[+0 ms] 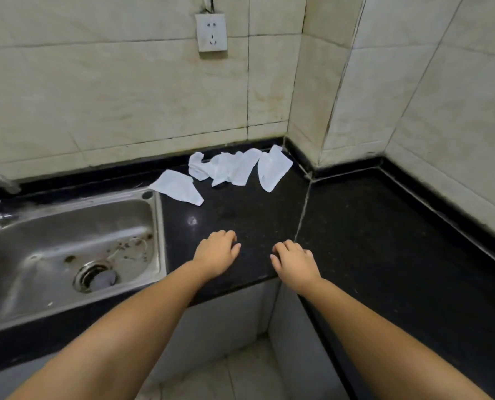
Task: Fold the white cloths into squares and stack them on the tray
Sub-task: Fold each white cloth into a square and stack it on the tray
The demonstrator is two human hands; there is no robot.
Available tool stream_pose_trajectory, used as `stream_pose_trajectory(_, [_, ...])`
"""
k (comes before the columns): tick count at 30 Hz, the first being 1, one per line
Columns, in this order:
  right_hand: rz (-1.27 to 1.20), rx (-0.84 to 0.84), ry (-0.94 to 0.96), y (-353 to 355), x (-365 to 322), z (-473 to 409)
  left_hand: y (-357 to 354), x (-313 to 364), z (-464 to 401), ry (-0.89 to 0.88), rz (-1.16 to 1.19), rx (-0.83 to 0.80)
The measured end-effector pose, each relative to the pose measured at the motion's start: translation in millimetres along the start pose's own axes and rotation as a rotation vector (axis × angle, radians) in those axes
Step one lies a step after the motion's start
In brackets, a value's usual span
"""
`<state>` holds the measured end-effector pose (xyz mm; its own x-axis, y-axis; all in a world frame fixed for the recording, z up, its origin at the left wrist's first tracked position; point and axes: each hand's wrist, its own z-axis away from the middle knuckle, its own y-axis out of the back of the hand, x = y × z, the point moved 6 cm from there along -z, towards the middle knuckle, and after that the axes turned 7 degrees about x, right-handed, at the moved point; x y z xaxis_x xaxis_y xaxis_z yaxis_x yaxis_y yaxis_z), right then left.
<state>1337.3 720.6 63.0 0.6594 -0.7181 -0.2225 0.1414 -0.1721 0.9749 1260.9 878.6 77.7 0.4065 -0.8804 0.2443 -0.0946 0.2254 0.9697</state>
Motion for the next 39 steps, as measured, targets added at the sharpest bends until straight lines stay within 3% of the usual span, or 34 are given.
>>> stream_pose_trajectory(10, [0.001,-0.021,-0.068,-19,45,-143,-34,15,-146,-0.149,-0.007,-0.091])
stream_pose_trajectory(18, [-0.023,-0.011,-0.038,-49,69,-272,-61,14,-280,-0.156,-0.045,-0.124])
stream_pose_trajectory(28, [-0.064,0.101,-0.075,-73,75,-321,-97,15,-327,-0.302,-0.216,-0.112])
stream_pose_trajectory(32, [-0.182,0.142,-0.112,-53,77,-312,-84,16,-330,-0.331,-0.180,-0.023])
stream_pose_trajectory(39, [-0.682,0.435,-0.452,27,110,-279,-29,0,-321,-0.353,0.011,0.126])
